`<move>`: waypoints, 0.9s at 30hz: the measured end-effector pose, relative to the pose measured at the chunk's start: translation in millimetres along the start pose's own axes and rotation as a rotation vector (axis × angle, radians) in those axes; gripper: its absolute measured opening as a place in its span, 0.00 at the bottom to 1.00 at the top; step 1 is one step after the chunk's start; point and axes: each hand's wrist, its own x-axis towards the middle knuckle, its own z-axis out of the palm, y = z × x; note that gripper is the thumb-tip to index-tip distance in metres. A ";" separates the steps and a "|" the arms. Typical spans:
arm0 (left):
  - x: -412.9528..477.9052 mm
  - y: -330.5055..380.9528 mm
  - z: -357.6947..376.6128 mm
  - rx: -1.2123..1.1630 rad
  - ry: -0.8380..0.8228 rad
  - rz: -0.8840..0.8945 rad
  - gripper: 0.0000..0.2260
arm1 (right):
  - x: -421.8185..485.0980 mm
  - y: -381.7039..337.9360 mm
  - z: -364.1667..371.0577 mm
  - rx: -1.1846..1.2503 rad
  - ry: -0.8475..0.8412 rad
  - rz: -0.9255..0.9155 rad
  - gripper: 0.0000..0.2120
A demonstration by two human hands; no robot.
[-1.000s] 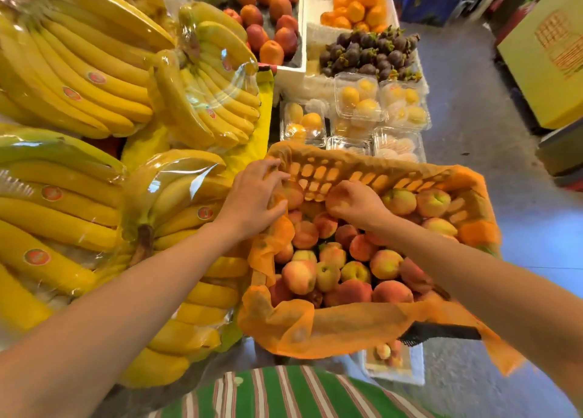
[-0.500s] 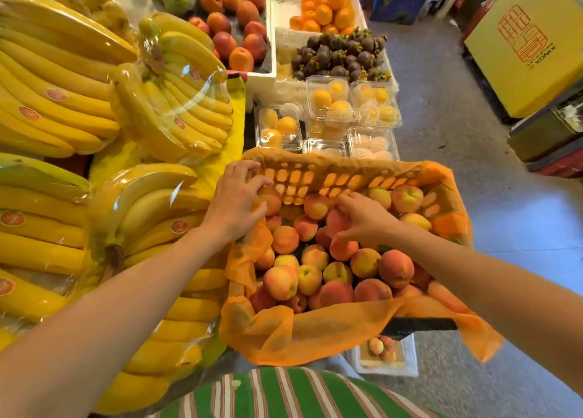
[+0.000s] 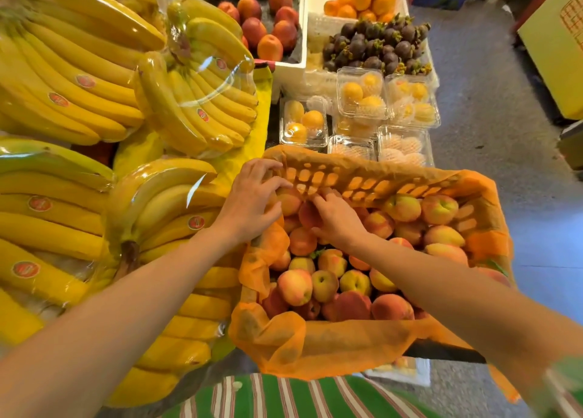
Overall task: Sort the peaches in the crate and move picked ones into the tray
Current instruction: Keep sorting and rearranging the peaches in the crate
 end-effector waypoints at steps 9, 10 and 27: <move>10.3 11.6 0.8 0.103 0.048 0.010 0.12 | -8.7 26.8 -27.1 0.115 -0.020 -0.041 0.22; 13.5 16.0 1.9 0.119 0.056 0.030 0.11 | -14.2 34.2 -33.6 0.174 -0.029 -0.052 0.20; 37.3 175.3 87.6 -0.188 -0.790 0.418 0.27 | -181.2 134.0 -93.1 -0.050 -0.252 0.075 0.32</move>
